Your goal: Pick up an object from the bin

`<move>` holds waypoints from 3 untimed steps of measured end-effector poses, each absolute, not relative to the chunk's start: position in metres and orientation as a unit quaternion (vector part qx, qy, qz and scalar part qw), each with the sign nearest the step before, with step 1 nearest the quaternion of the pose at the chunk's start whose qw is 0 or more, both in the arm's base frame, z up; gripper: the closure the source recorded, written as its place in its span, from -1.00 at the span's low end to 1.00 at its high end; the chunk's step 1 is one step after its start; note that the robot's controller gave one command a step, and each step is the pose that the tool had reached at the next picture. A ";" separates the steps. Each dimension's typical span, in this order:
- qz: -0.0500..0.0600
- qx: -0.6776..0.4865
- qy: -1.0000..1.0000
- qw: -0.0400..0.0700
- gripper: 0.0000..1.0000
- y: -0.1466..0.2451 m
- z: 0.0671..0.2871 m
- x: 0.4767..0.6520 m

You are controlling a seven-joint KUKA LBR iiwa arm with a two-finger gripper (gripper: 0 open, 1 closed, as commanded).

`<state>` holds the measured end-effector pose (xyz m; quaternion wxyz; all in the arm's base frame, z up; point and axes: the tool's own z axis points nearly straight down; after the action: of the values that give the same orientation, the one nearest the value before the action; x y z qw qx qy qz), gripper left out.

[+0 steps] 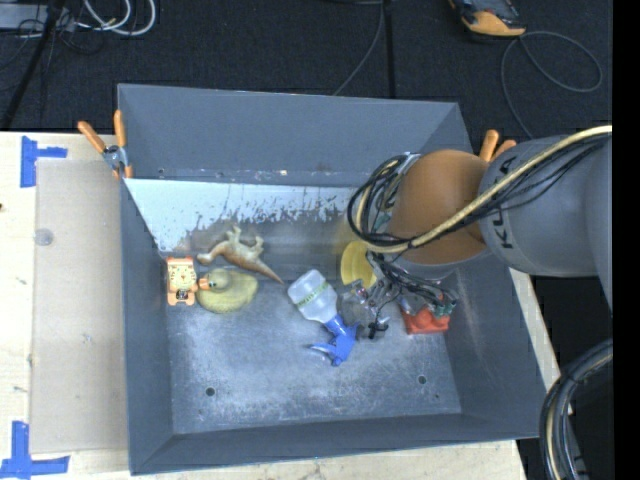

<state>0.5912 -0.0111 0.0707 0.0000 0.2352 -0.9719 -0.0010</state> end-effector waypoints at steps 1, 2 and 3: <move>-0.001 0.235 -0.972 0.000 1.00 -0.011 0.071 0.591; -0.001 0.235 -0.972 0.001 1.00 -0.011 0.073 0.590; -0.002 0.235 -0.972 0.003 1.00 -0.011 0.086 0.589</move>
Offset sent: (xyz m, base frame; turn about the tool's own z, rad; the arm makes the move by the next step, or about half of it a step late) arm 0.0001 -0.0001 0.0418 0.0000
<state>0.5894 -0.0108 0.0856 0.0025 0.2348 -0.9720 -0.0018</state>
